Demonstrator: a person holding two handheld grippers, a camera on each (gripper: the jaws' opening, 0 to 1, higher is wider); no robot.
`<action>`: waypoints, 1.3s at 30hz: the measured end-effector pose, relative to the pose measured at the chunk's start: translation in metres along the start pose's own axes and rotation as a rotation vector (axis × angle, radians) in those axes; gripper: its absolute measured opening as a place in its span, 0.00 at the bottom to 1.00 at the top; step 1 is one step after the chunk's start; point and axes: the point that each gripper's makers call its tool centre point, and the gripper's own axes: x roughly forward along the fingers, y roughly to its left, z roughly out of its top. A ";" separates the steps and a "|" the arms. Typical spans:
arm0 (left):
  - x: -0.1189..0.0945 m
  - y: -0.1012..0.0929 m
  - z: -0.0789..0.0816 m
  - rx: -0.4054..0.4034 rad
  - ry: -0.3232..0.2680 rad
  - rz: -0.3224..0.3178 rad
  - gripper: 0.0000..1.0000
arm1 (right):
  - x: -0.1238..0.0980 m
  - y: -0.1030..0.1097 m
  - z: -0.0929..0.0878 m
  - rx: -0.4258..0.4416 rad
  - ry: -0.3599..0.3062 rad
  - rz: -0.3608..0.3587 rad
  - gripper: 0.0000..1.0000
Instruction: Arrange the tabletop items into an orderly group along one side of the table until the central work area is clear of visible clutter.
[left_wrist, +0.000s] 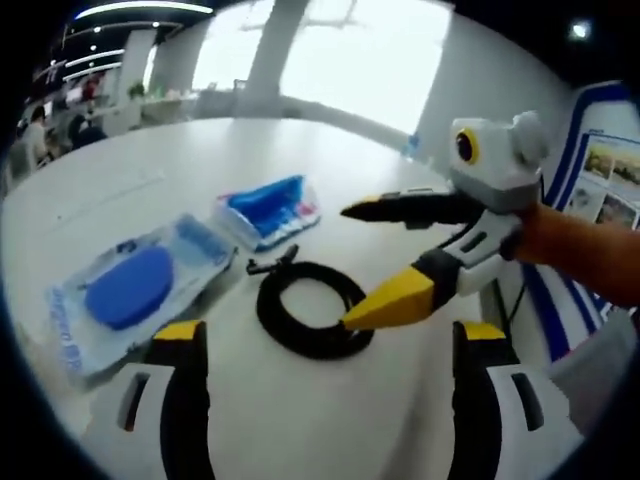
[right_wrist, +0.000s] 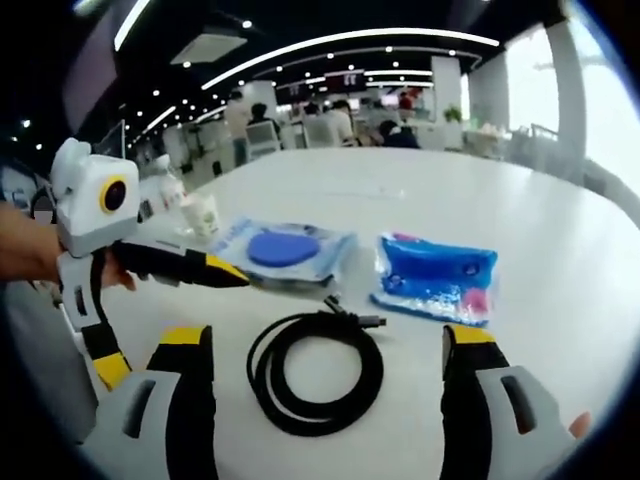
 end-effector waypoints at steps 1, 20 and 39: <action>-0.002 0.000 0.000 -0.001 -0.001 0.001 0.99 | 0.000 0.000 0.001 0.001 -0.002 -0.001 0.95; -0.081 0.017 -0.008 -0.017 -0.080 0.097 0.99 | -0.020 0.030 0.012 -0.037 -0.033 -0.009 0.95; -0.182 0.031 -0.027 -0.062 -0.177 0.245 0.99 | -0.043 0.061 0.018 -0.069 -0.070 -0.030 0.94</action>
